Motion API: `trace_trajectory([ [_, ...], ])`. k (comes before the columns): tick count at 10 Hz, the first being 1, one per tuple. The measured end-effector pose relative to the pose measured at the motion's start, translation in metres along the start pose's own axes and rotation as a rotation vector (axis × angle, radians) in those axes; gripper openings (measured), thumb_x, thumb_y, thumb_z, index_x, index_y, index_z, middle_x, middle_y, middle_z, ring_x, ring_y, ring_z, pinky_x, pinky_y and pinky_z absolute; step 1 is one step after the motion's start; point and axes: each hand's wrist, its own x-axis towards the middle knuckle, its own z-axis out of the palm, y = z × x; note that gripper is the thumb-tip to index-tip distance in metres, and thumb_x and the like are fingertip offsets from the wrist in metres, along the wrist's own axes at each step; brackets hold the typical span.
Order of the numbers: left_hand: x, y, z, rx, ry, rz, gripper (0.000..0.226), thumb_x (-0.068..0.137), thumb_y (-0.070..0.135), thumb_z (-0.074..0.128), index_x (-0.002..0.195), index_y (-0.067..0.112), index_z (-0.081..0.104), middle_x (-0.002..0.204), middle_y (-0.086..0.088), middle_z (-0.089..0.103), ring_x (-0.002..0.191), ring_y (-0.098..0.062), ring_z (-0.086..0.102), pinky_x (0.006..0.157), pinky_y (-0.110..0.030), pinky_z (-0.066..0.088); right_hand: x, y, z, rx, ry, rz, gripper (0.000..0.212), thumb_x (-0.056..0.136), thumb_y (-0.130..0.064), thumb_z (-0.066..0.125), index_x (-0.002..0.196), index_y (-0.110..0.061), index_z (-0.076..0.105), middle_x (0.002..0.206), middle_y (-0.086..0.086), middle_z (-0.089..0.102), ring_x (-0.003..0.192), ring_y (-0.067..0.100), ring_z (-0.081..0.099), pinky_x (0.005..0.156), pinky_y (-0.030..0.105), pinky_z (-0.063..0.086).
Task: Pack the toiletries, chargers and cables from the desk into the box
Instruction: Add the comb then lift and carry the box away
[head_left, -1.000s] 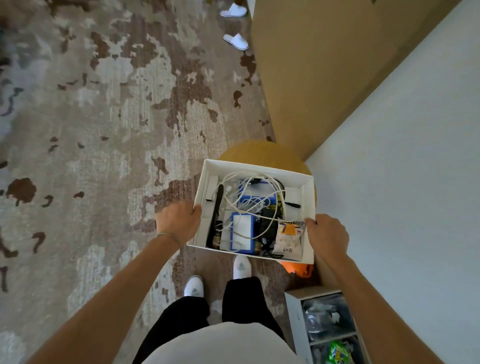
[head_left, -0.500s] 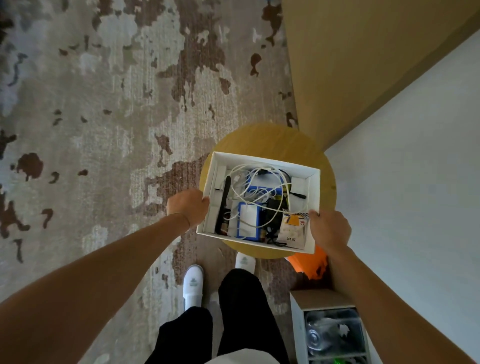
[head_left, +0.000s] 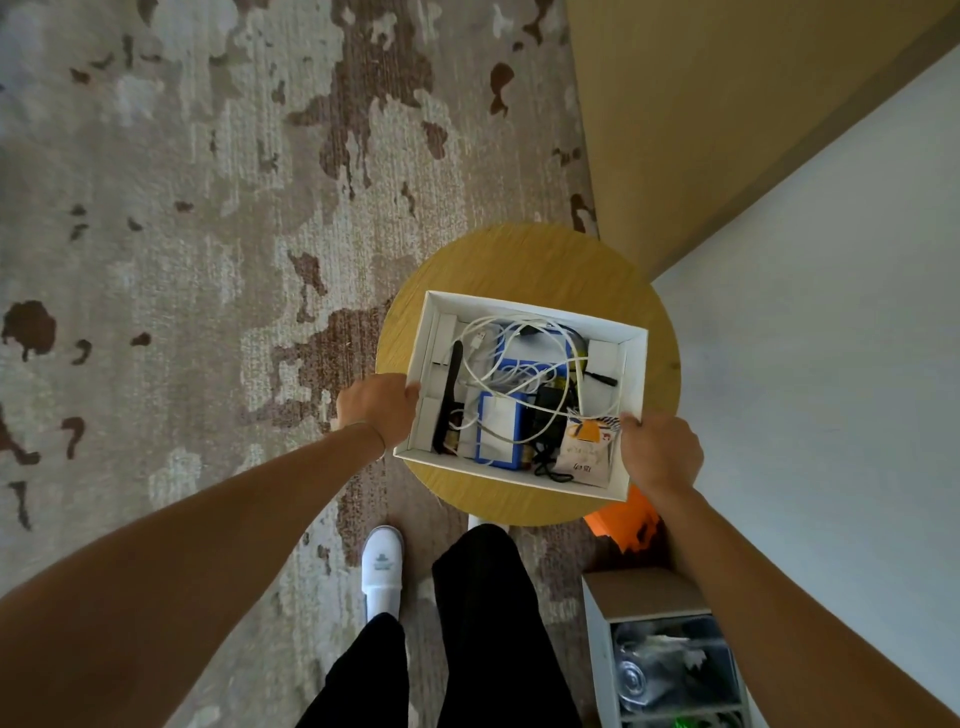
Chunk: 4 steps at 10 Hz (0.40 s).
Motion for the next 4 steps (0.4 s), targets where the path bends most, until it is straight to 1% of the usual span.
trace_trajectory([
  [1,0.003,-0.001,0.003,-0.001,0.014,0.011,0.042,0.105,0.044,0.032,0.083,0.017,0.056,0.072,0.000,0.053,0.070,-0.024,0.053,0.062,-0.032,0.039,0.003,-0.001,0.002,0.007,0.002,0.006,0.042,0.101,-0.038,0.046,0.081,-0.008,0.068,0.078,0.012,0.065,0.078,0.034,0.065,0.062,0.033,0.042],
  [2,0.003,0.000,-0.005,-0.011,-0.046,-0.004,0.048,0.103,0.048,0.032,0.082,0.013,0.058,0.071,-0.001,0.059,0.069,-0.023,0.059,0.062,-0.031,0.045,0.002,-0.001,-0.004,0.015,-0.059,0.004,0.041,0.101,-0.038,0.045,0.075,-0.012,0.063,0.074,0.007,0.064,0.074,0.029,0.063,0.063,0.034,0.047],
  [3,0.000,-0.002,-0.021,0.015,-0.153,-0.019,0.056,0.102,0.055,0.024,0.091,0.016,0.063,0.077,-0.002,0.062,0.074,-0.022,0.061,0.065,-0.031,0.047,0.004,0.003,-0.016,-0.020,-0.196,-0.001,0.037,0.097,-0.034,0.048,0.065,-0.016,0.055,0.064,0.000,0.057,0.060,0.017,0.054,0.055,0.027,0.039],
  [4,-0.015,-0.001,-0.050,0.008,-0.149,0.021,0.054,0.103,0.051,0.024,0.103,0.015,0.065,0.093,-0.005,0.068,0.082,-0.023,0.062,0.071,-0.033,0.048,-0.001,-0.007,-0.049,-0.047,-0.314,0.013,0.026,0.090,-0.024,0.050,0.066,-0.015,0.054,0.064,0.000,0.054,0.059,0.016,0.051,0.053,0.025,0.035],
])
